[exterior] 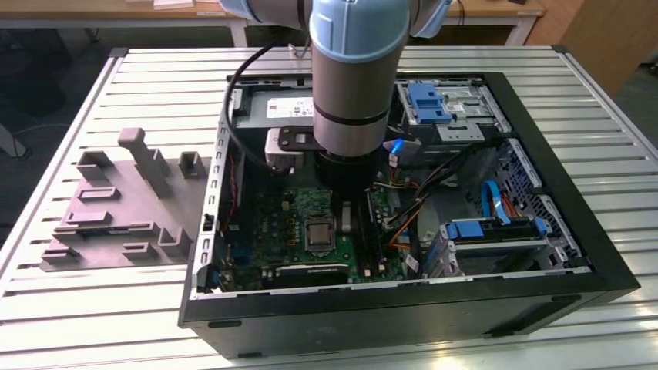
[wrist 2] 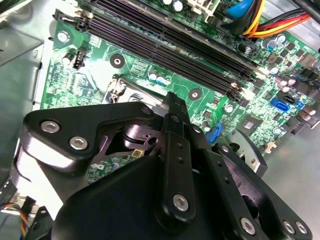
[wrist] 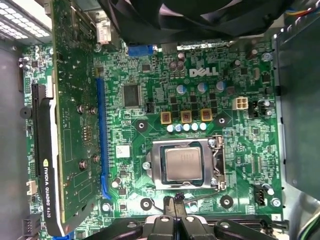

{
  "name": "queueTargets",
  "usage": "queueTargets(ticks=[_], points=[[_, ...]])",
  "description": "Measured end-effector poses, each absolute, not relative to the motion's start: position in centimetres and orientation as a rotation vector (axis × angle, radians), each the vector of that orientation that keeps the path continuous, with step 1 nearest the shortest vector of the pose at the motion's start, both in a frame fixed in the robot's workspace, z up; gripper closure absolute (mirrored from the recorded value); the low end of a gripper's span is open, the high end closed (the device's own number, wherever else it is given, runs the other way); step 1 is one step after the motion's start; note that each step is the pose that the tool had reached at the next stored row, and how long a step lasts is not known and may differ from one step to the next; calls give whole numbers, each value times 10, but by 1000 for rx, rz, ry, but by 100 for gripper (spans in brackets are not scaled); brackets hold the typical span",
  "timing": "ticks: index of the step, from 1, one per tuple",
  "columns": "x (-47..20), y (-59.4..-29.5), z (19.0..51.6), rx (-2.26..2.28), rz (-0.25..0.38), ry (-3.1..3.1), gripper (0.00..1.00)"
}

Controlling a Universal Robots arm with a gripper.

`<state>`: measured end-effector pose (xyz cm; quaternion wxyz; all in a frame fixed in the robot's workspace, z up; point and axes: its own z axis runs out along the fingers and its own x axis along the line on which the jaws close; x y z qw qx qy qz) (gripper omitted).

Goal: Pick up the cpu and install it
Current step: 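Install the first cpu locking lever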

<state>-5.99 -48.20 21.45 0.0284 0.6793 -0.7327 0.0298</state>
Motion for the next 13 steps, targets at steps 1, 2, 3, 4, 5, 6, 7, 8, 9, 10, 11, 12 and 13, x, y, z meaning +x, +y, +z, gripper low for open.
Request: queueTargets(ticks=[1, 2, 3, 4, 5, 6, 7, 8, 9, 10, 11, 12, 13], points=[[-60, -483, 214, 2097, 92, -2261, 89], [-60, -483, 213, 2098, 92, -2260, 89], [-60, -484, 212, 2099, 92, -2259, 89], [-60, -484, 210, 2100, 92, -2258, 89], [-60, -485, 209, 2102, 92, -2256, 89], [-60, -485, 208, 2105, 92, -2254, 89], [-60, -485, 207, 2108, 92, -2251, 89], [-60, -486, 207, 2113, 92, -2246, 89], [-60, -487, 206, 2118, 92, -2242, 89], [-60, -488, 205, 2121, 93, -2239, 89], [-60, -489, 205, 2123, 93, -2238, 89], [-60, -489, 204, 2125, 93, -2236, 89], [-60, -489, 203, 2126, 93, -2235, 89]])
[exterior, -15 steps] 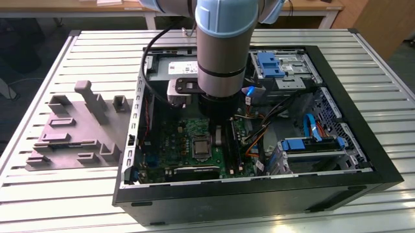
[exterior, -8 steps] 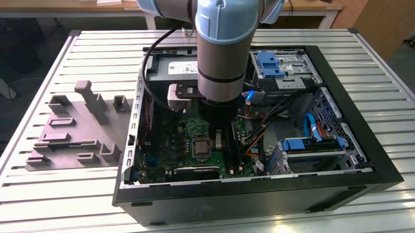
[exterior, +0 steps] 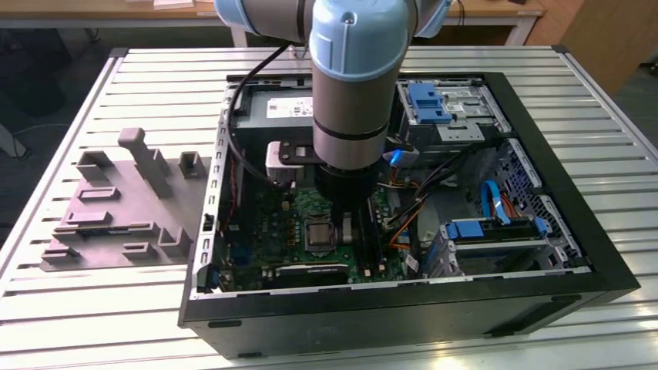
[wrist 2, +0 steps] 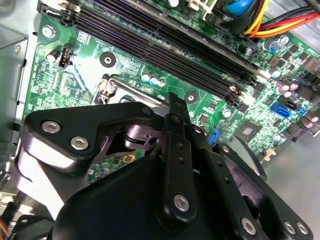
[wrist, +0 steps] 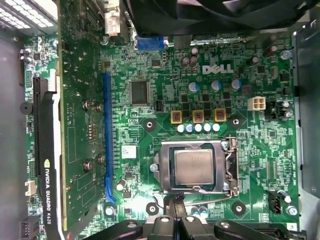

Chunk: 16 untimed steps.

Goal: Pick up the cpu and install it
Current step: 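Install the first cpu locking lever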

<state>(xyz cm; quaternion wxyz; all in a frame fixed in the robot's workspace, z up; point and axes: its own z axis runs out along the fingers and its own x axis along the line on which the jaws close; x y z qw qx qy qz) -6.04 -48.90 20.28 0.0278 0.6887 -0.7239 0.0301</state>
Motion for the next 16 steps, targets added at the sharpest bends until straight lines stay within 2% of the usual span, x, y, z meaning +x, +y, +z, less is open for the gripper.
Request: queueTargets(ticks=[16], points=[[-61, -489, 192, 2158, 93, -2208, 89]])
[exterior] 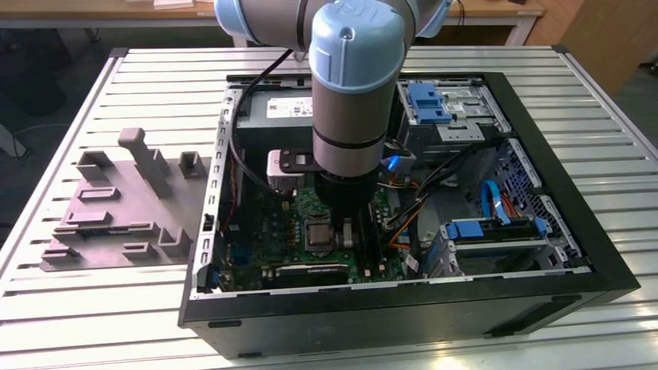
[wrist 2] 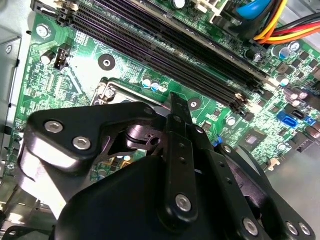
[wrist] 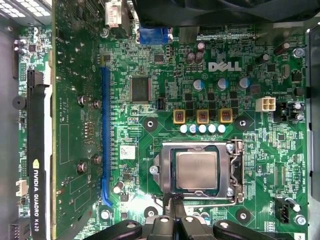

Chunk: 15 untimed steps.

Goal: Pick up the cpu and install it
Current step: 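Install the first cpu locking lever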

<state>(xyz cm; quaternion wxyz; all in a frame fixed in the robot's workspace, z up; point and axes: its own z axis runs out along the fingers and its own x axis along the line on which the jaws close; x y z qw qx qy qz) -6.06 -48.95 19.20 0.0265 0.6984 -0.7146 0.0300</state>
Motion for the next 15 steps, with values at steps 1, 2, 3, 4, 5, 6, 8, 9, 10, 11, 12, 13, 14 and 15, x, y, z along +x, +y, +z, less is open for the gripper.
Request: queueTargets(ticks=[1, 2, 3, 4, 5, 6, 8, 9, 10, 11, 12, 13, 14, 15], points=[[-61, -489, 192, 2159, 93, -2207, 89], [-61, -490, 191, 2160, 93, -2206, 89], [-61, -490, 191, 2161, 93, -2205, 89], [-61, -490, 190, 2162, 93, -2204, 89], [-61, -490, 190, 2162, 93, -2203, 89], [-61, -490, 190, 2163, 93, -2203, 89], [-61, -490, 190, 2164, 93, -2202, 89], [-61, -490, 190, 2165, 93, -2201, 89], [-61, -490, 190, 2166, 93, -2200, 89], [-61, -490, 190, 2167, 93, -2199, 89], [-60, -490, 189, 2168, 93, -2198, 89], [-60, -490, 189, 2170, 93, -2197, 89], [-60, -490, 189, 2171, 93, -2196, 89], [-59, -489, 189, 2172, 93, -2195, 89]])
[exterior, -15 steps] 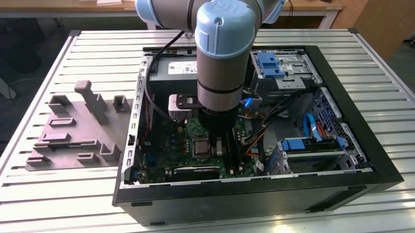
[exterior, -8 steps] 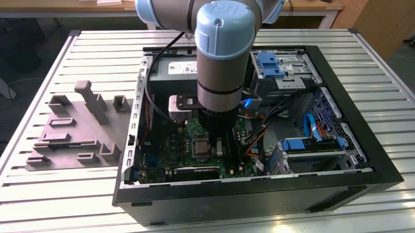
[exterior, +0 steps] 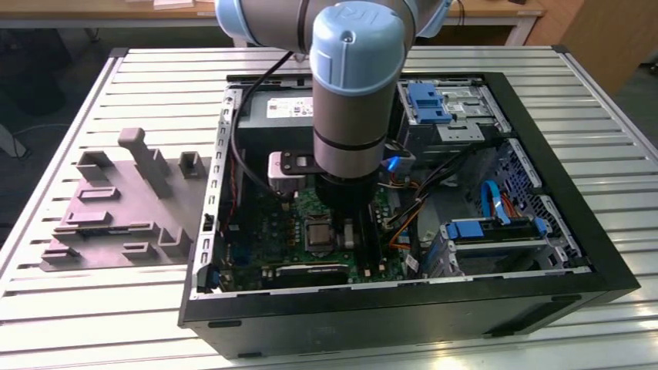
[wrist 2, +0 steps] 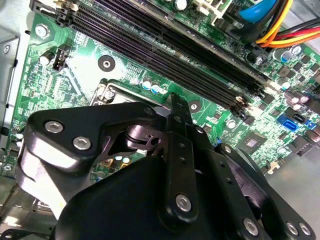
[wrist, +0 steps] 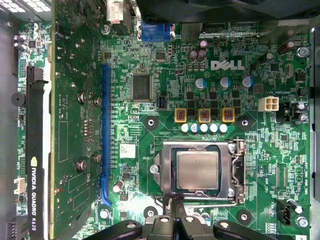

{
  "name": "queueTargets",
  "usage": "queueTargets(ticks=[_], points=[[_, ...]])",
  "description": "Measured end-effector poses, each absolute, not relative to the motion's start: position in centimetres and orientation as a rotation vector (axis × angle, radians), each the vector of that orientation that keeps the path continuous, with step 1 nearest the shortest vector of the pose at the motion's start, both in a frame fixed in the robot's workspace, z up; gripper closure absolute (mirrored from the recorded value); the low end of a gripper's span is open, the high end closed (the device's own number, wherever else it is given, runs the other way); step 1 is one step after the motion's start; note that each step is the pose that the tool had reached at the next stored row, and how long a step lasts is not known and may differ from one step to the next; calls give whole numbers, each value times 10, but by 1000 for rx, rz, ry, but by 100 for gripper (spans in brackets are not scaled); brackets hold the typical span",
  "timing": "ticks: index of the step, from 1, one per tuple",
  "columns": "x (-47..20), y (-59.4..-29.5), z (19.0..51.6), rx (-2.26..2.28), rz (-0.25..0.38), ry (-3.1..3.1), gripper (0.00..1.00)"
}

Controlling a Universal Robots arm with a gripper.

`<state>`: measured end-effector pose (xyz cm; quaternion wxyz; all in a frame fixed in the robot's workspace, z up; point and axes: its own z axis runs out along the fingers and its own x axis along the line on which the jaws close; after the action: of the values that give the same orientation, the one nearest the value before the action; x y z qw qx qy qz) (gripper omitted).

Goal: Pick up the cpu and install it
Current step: 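Install the first cpu locking lever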

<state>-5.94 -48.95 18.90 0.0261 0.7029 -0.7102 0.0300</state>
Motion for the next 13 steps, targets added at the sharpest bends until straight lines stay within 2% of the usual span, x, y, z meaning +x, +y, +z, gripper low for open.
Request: queueTargets(ticks=[13], points=[[-57, -489, 188, 2180, 93, -2189, 89]])
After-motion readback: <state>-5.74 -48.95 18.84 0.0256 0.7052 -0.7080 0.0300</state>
